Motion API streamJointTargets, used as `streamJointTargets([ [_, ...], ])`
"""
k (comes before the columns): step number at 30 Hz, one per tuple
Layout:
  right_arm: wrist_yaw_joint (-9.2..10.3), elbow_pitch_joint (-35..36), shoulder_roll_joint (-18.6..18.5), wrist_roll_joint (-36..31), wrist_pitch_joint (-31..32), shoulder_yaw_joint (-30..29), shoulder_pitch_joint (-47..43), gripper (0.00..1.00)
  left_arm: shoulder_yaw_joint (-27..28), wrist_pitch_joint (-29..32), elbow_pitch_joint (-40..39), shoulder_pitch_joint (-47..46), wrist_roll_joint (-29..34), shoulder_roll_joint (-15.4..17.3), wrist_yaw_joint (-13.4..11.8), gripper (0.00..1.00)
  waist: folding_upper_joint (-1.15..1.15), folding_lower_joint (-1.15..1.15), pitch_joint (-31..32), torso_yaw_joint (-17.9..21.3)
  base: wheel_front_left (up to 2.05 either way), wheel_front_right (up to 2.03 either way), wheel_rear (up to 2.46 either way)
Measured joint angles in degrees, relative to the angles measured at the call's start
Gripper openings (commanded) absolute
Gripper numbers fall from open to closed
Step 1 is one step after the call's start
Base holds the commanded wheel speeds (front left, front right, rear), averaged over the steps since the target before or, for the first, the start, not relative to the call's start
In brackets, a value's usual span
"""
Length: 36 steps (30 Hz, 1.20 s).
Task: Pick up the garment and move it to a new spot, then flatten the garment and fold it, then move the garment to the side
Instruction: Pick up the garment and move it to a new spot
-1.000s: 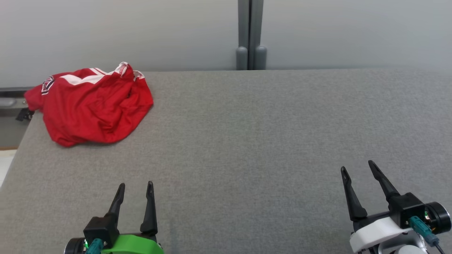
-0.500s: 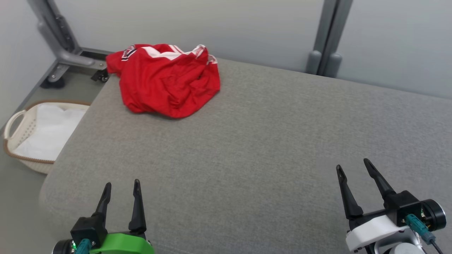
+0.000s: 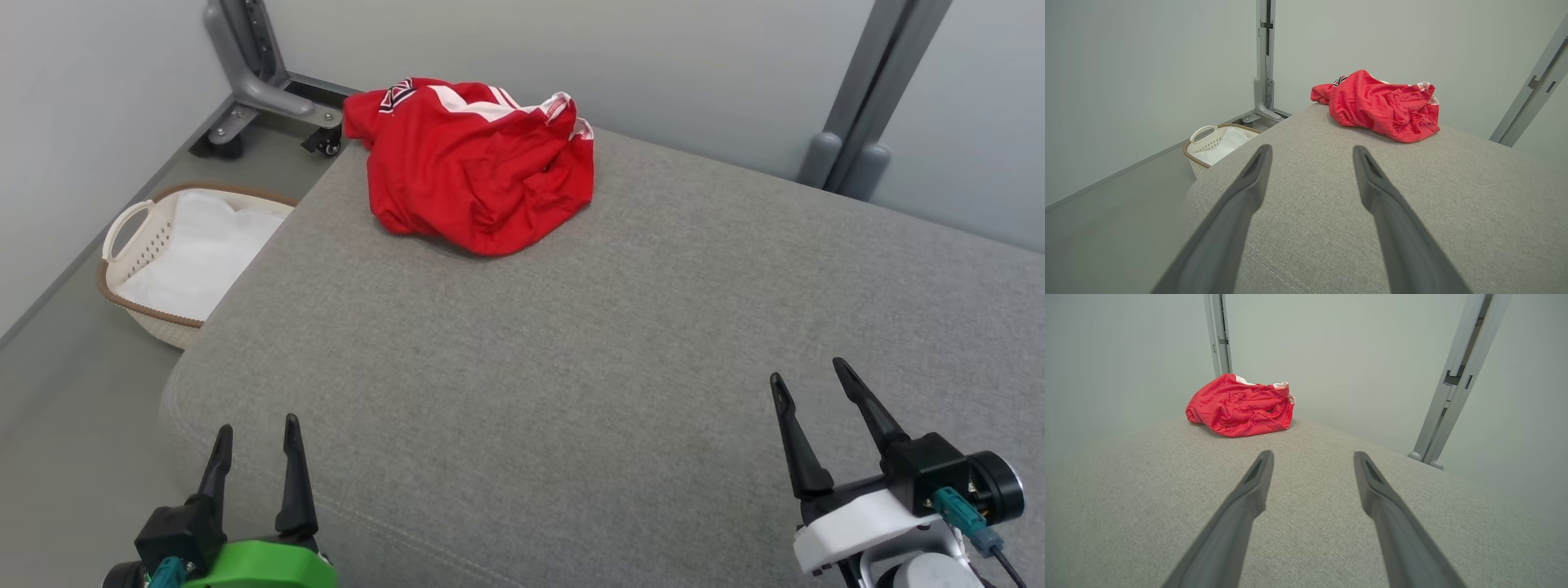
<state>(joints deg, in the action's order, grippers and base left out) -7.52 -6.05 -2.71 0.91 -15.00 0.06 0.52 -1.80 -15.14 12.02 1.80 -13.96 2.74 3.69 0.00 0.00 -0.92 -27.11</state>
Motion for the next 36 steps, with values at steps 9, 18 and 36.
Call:
streamJointTargets([
  [9, 0.00, 1.1, 0.0, -0.6, 0.0, -1.2, 0.5, 1.00, 6.4, 0.0, -3.2, -3.5, 0.7, 0.0, -1.2, 1.00, 0.00, 0.00, -2.1, 2.0, 0.00, 0.00, 0.00],
  [18, 0.00, 2.6, 0.0, -4.0, 0.0, -0.6, 4.8, 1.00, 11.7, 0.0, -1.9, -23.9, 3.6, 6.1, 0.7, 1.00, 0.00, 0.00, -7.1, 4.9, 0.00, 0.00, 0.00],
  [36, 0.00, 5.0, -0.1, -8.6, 0.0, 0.8, 12.0, 1.00, 3.6, 7.1, 29.3, -53.7, -4.2, 14.4, 3.7, 1.00, 0.00, 0.00, -22.2, 14.8, 0.00, 0.00, 0.00],
])
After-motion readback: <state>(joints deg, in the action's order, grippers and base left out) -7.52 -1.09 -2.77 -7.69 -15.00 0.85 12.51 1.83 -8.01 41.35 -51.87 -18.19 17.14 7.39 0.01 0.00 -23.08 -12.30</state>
